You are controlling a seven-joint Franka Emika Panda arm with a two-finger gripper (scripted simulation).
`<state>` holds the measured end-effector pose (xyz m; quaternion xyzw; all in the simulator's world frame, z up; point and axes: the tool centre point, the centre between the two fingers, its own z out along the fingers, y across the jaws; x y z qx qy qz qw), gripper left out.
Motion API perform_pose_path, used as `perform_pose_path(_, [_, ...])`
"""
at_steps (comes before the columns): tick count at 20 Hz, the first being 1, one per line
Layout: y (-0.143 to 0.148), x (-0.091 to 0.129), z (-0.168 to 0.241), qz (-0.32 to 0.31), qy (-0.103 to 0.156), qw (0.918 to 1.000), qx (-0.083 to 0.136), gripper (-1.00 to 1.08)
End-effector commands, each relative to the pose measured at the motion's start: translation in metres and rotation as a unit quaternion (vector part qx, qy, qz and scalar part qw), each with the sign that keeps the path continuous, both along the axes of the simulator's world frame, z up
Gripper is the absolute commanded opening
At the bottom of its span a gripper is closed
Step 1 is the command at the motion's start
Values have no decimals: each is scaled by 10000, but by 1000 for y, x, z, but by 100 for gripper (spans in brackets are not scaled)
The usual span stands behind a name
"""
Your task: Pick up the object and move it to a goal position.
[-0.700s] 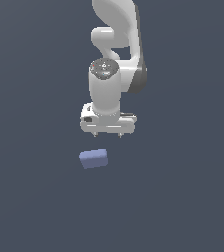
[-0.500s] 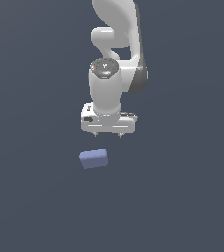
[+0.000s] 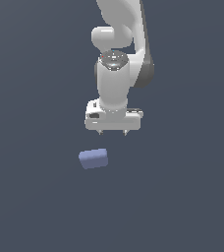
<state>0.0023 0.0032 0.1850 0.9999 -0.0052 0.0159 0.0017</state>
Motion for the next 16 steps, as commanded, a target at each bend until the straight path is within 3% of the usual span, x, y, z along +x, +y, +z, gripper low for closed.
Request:
perform_pose_path(1, [-1, 0, -1, -28, 6, 10000, 0, 100])
perform_pose_path(10, [-7, 5, -3, -526, 22, 9986, 28, 100])
perform_pose_path(16, [-15, 11, -7, -1192, 45, 9928, 60, 100])
